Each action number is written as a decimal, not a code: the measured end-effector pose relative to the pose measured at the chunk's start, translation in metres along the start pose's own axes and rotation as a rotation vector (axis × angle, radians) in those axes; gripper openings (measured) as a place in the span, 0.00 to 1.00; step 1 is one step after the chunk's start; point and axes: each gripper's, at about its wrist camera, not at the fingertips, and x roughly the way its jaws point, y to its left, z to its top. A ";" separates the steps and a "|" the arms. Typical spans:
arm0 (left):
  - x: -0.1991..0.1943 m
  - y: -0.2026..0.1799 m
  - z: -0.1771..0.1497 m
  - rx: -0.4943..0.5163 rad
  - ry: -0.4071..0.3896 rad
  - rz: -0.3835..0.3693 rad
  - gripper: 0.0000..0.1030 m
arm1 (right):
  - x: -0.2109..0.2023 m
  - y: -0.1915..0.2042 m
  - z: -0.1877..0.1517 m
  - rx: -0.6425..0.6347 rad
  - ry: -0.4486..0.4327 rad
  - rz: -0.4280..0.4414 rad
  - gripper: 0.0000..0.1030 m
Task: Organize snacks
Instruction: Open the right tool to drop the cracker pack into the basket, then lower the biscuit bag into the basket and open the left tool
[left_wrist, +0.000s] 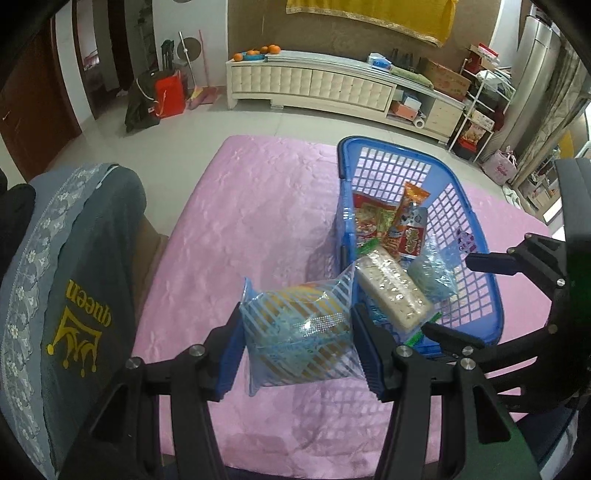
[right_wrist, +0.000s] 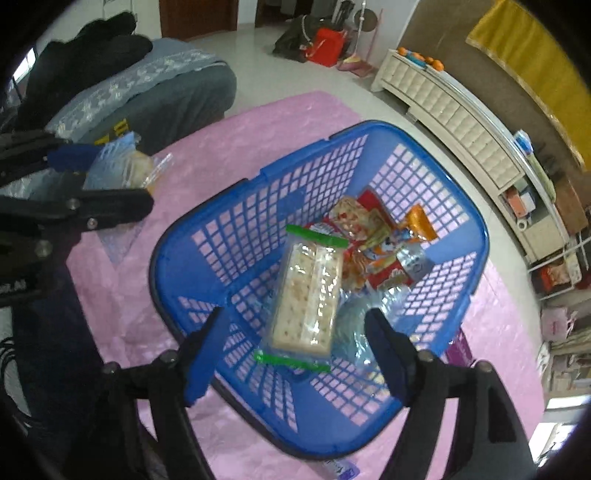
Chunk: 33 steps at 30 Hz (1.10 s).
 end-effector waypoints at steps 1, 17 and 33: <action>-0.001 -0.003 0.000 0.004 -0.001 -0.002 0.51 | -0.003 -0.005 -0.003 0.017 -0.005 -0.001 0.77; -0.004 -0.079 0.012 0.129 -0.010 -0.042 0.51 | -0.034 -0.068 -0.051 0.306 -0.025 0.026 0.78; 0.036 -0.108 0.017 0.199 0.050 -0.078 0.51 | -0.016 -0.089 -0.061 0.414 0.006 0.031 0.78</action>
